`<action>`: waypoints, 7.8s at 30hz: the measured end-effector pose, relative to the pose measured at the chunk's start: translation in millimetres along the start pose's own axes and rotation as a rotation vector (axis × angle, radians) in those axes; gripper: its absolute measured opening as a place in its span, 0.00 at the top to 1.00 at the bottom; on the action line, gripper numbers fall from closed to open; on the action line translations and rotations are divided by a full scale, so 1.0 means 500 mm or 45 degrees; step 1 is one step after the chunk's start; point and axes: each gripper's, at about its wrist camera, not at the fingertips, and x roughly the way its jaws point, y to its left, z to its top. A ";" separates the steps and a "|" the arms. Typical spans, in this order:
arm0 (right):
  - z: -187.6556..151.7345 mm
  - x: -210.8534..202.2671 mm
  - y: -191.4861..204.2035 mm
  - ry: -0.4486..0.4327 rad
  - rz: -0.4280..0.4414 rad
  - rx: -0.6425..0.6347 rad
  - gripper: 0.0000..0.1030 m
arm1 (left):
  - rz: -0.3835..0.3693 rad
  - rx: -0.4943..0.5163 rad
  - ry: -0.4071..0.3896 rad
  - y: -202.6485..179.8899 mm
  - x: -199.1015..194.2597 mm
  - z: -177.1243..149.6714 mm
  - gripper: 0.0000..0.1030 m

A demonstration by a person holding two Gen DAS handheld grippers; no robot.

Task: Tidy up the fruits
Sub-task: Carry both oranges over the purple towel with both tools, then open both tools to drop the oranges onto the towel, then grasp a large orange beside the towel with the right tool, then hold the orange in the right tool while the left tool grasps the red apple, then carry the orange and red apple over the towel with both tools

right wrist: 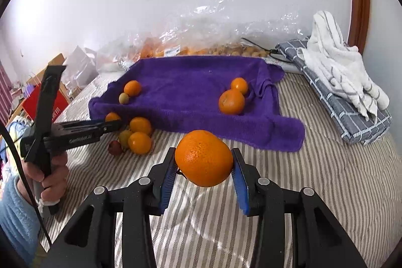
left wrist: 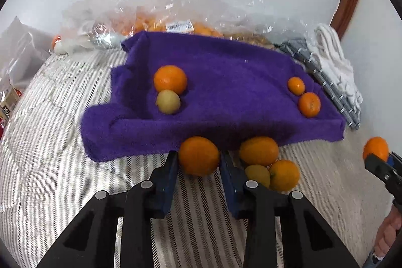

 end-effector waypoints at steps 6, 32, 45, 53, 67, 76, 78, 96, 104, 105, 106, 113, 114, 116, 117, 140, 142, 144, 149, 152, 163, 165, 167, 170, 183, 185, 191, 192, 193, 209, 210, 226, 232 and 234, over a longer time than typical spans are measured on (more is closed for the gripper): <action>0.068 0.001 0.006 -0.060 -0.012 -0.011 0.59 | -0.071 -0.072 -0.126 0.019 -0.084 0.049 0.69; 0.185 0.268 0.060 0.129 0.047 -0.095 0.59 | 0.103 -0.110 -0.129 0.068 0.103 0.244 0.69; 0.156 0.321 0.063 0.207 0.000 -0.110 0.59 | 0.132 -0.095 0.037 0.069 0.208 0.240 0.69; 0.152 0.325 0.061 0.206 -0.020 -0.118 0.58 | 0.140 -0.094 0.044 0.064 0.210 0.240 0.69; 0.180 0.222 0.064 0.019 -0.027 -0.082 0.29 | 0.183 -0.117 -0.189 0.046 0.085 0.208 0.49; 0.159 0.141 0.074 0.002 -0.030 -0.039 0.28 | 0.079 -0.191 -0.277 0.110 -0.048 0.089 0.50; 0.142 0.129 0.083 0.003 -0.043 -0.056 0.28 | 0.044 -0.205 -0.259 0.131 -0.064 0.049 0.50; 0.020 0.112 0.162 0.125 -0.036 -0.133 0.46 | 0.116 -0.189 0.006 0.174 -0.064 -0.061 0.50; 0.009 0.142 0.179 0.158 0.015 -0.144 0.46 | 0.112 -0.177 0.002 0.169 -0.063 -0.062 0.46; 0.008 0.147 0.182 0.165 0.015 -0.157 0.46 | 0.108 -0.179 0.001 0.169 -0.063 -0.062 0.46; 0.008 0.153 0.185 0.169 0.013 -0.173 0.46 | 0.106 -0.179 0.001 0.169 -0.063 -0.062 0.45; 0.011 0.206 0.182 0.258 0.036 -0.229 0.52 | 0.115 -0.190 -0.009 0.169 -0.063 -0.060 0.45; 0.011 0.209 0.183 0.254 0.045 -0.243 0.55 | 0.108 -0.199 -0.012 0.172 -0.063 -0.059 0.45; 0.010 0.212 0.187 0.245 0.048 -0.270 0.64 | 0.094 -0.216 -0.018 0.177 -0.064 -0.060 0.45; 0.009 0.210 0.189 0.234 0.056 -0.277 0.66 | 0.089 -0.224 -0.021 0.178 -0.064 -0.060 0.45; -0.010 0.128 -0.018 0.132 -0.105 -0.034 0.66 | 0.029 -0.081 -0.036 0.136 -0.074 -0.063 0.45; -0.010 0.127 -0.021 0.124 -0.103 -0.027 0.66 | -0.003 -0.035 -0.039 0.113 -0.076 -0.066 0.45; -0.011 0.129 -0.023 0.125 -0.117 -0.021 0.66 | -0.045 0.033 -0.048 0.081 -0.080 -0.070 0.45; -0.013 0.126 -0.034 0.118 -0.132 0.010 0.66 | -0.200 0.066 0.000 0.008 -0.068 -0.070 0.45; -0.014 0.126 -0.042 0.126 -0.124 0.040 0.66 | -0.185 0.077 0.045 -0.019 -0.042 -0.064 0.45; -0.015 0.129 -0.047 0.129 -0.129 0.064 0.66 | -0.145 0.053 0.050 -0.035 -0.018 -0.069 0.45; -0.016 0.129 -0.042 0.129 -0.135 0.049 0.66 | -0.144 0.048 0.050 -0.035 -0.016 -0.068 0.45; -0.017 0.131 -0.037 0.132 -0.142 0.037 0.66 | -0.129 0.061 0.051 -0.039 -0.016 -0.069 0.45; -0.017 0.135 -0.036 0.142 -0.139 0.037 0.66 | -0.115 0.081 0.057 -0.044 -0.013 -0.069 0.45; -0.017 0.143 -0.029 0.164 -0.128 0.007 0.66 | -0.113 0.113 0.061 -0.048 -0.004 -0.062 0.62; -0.017 0.143 -0.029 0.162 -0.126 0.005 0.66 | -0.135 0.105 0.067 -0.045 -0.001 -0.061 0.74; -0.017 0.145 -0.029 0.170 -0.118 0.002 0.66 | -0.187 0.103 0.042 -0.046 -0.010 -0.063 0.78; -0.017 0.145 -0.029 0.168 -0.118 0.005 0.66 | -0.188 0.100 0.033 -0.045 -0.013 -0.064 0.78; -0.017 0.145 -0.030 0.165 -0.116 0.009 0.66 | -0.189 0.091 0.023 -0.042 -0.016 -0.064 0.78; -0.012 0.127 -0.043 0.109 -0.079 0.051 0.66 | -0.142 -0.106 -0.190 0.037 -0.079 -0.051 0.79; -0.008 0.121 -0.043 0.108 -0.090 0.057 0.66 | -0.128 -0.108 -0.207 0.039 -0.086 -0.048 0.79; 0.229 0.062 -0.010 -0.105 -0.020 0.063 0.66 | -0.091 -0.169 -0.393 0.066 -0.131 0.155 0.78; 0.198 0.176 -0.006 -0.018 0.008 0.067 0.66 | -0.057 -0.255 -0.343 0.109 -0.037 0.136 0.79; 0.183 0.211 -0.009 0.057 -0.004 0.061 0.66 | -0.043 -0.256 -0.300 0.118 -0.019 0.134 0.79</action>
